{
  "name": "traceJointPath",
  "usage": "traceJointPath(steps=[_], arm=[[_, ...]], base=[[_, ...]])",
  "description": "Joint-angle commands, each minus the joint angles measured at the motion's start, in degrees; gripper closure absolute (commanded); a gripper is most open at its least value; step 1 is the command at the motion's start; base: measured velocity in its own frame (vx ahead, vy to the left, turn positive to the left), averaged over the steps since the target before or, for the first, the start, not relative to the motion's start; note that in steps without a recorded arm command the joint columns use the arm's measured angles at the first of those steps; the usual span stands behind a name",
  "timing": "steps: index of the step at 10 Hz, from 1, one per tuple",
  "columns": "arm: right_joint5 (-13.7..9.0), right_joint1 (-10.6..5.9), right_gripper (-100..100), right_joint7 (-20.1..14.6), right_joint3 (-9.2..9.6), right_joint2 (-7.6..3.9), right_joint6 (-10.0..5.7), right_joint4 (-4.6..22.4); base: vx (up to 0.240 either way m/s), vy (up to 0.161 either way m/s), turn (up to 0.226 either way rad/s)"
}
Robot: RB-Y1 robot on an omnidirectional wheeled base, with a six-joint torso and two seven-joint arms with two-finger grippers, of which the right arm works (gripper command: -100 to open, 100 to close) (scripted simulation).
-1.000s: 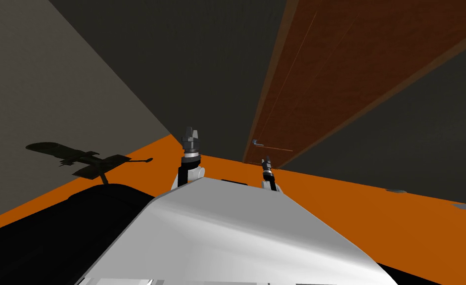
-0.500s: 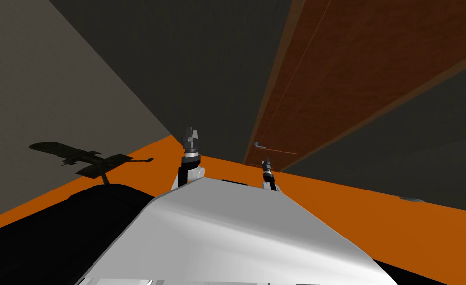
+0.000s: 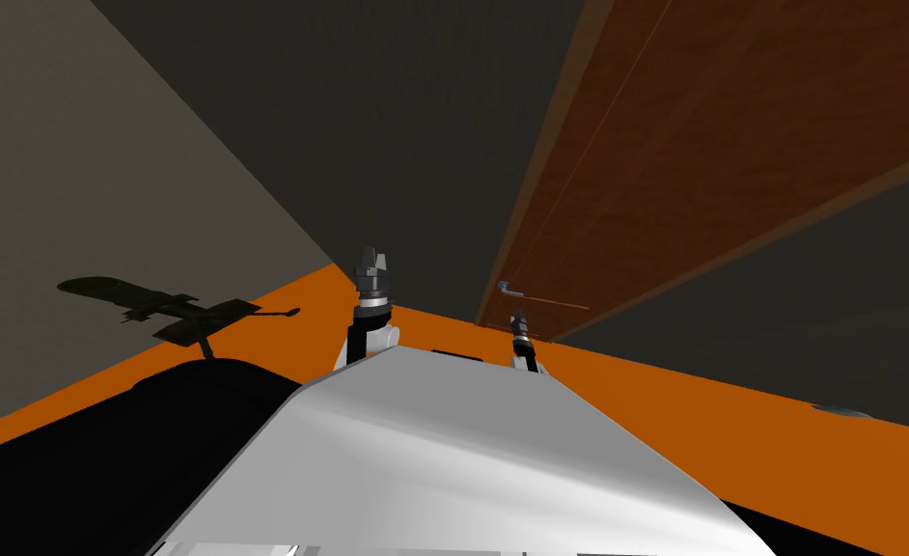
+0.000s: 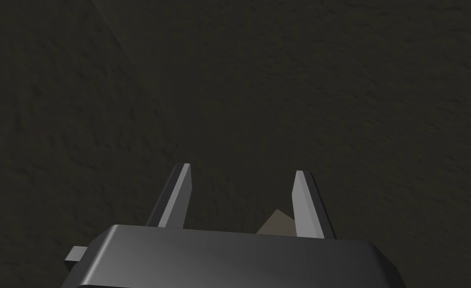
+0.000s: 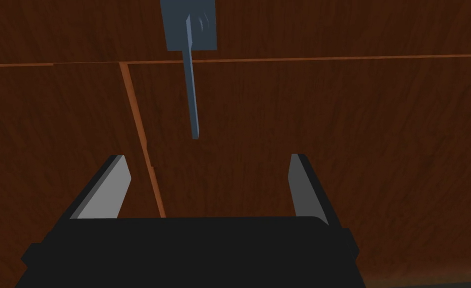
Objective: Pull the door open
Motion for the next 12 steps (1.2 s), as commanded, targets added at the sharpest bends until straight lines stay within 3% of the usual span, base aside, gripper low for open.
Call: traceJointPath(steps=[1, 6, 7, 10, 11, 12], arm=[[-0.05, -0.79, -100, -0.01, -0.1, -0.13, -0.59, 2.06], [-0.2, -2.73, -100, -0.03, -0.36, -0.49, -1.96, 7.66], [-0.2, -2.8, -100, -0.07, -0.34, -0.52, -2.08, 7.64], [-1.17, -1.83, -100, -1.81, -1.63, -2.76, -3.86, 9.42], [-1.17, -1.83, -100, -1.81, -1.63, -2.76, -3.86, 9.42], [-1.65, -1.31, -100, -2.66, -2.26, -3.87, -4.68, 10.2]], base=[[0.081, -0.01, 0.024], [0.086, -0.003, 0.035], [0.04, 0.002, 0.008], [0.177, 0.044, 0.138], [0.143, 0.011, 0.031], [0.156, -0.002, 0.131]])
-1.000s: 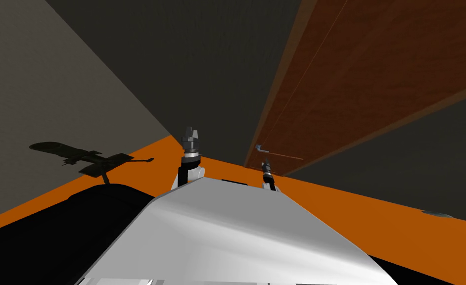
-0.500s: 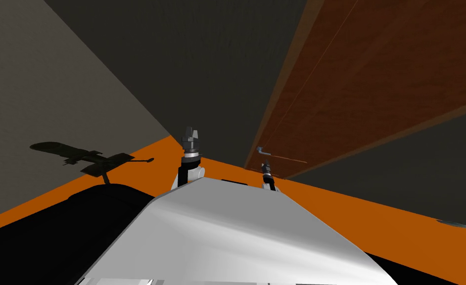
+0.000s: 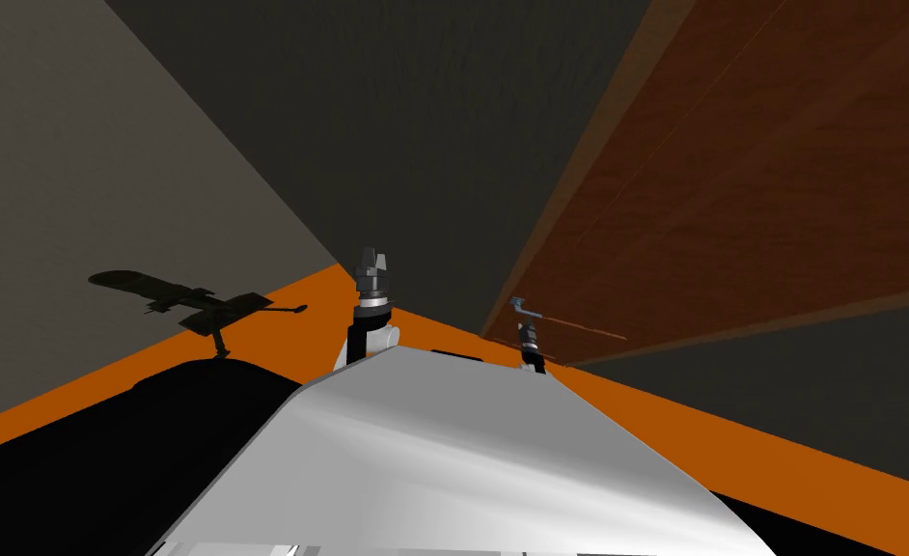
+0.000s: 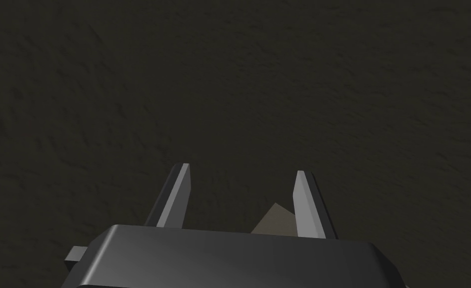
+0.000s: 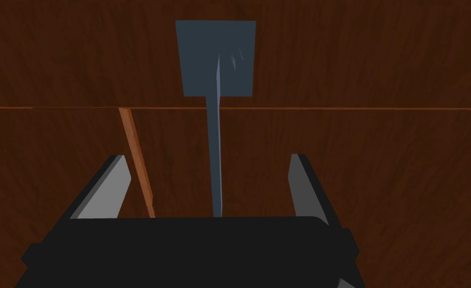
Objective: Pull the door open
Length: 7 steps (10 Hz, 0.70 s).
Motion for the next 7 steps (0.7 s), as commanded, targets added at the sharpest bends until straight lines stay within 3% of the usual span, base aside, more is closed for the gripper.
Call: traceJointPath(steps=[1, 2, 3, 7], arm=[[-0.18, 1.88, -100, -0.17, -0.27, -0.09, 1.01, -2.86], [-0.18, 1.88, -100, -0.17, -0.27, -0.09, 1.01, -2.98], [-0.79, 2.54, -100, -1.25, -1.08, -1.5, -0.03, -1.99], [-1.31, 3.11, -100, -2.17, -1.76, -2.69, -0.91, -1.16]], base=[[0.125, 0.0, 0.088], [0.051, 0.008, -0.007], [0.148, 0.025, 0.15], [0.137, -0.002, 0.075]])
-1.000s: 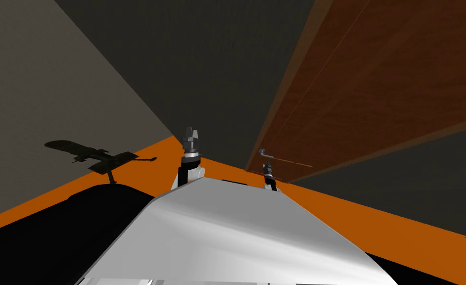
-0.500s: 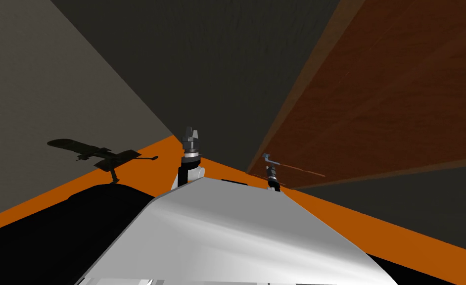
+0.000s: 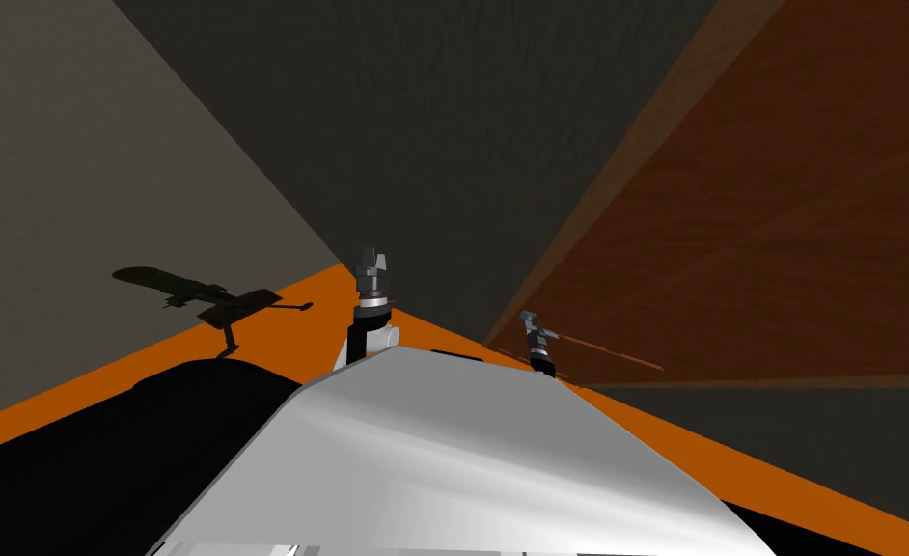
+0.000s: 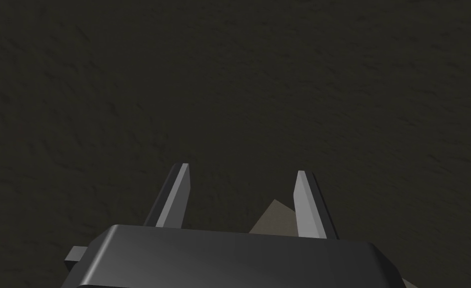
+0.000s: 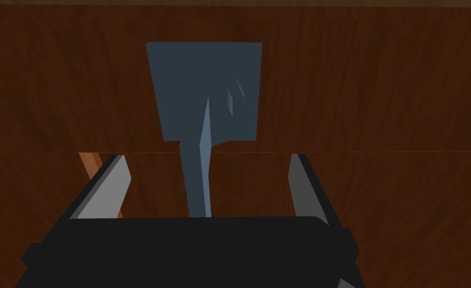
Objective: Pull the door open
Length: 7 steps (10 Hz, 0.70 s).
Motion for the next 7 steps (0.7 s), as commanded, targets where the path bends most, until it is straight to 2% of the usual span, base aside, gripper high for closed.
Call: traceJointPath(steps=[1, 2, 7], arm=[[0.0, 0.0, -100, 0.0, 0.0, 0.0, 0.0, 0.0], [0.0, 0.0, 100, 0.0, 0.0, 0.0, 0.0, 0.0], [0.0, 0.0, 100, 0.0, 0.0, 0.0, 0.0, 0.0]], base=[[0.045, -0.011, 0.013], [-0.004, 0.001, -0.01], [-0.008, 0.002, 0.0]])
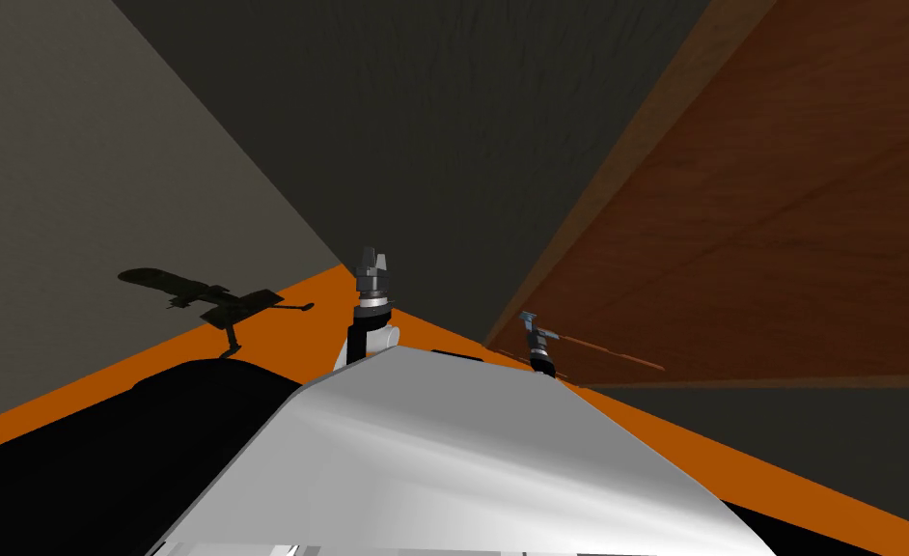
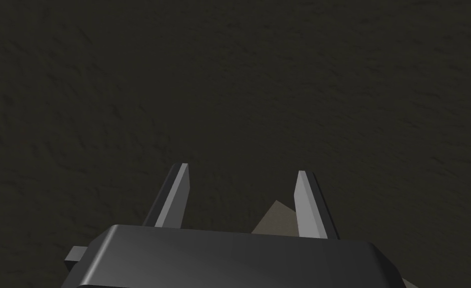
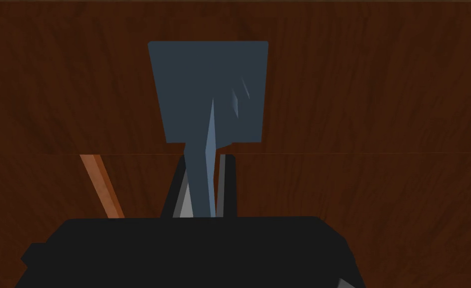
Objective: Pull the door open
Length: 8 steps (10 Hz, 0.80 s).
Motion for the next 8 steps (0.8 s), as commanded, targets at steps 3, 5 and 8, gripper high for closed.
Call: traceJointPath(steps=[3, 5, 8], arm=[[0.85, 1.2, 100, -1.96, 1.43, -1.31, -1.54, -0.16], [1.46, 2.05, 100, -3.36, 2.44, -2.25, -2.64, -0.28], [2.43, 3.43, 100, -5.6, 4.07, -3.75, -4.41, -0.46]], base=[[-0.166, -0.036, 0.111], [-0.206, -0.038, 0.11], [-0.219, -0.059, 0.128]])
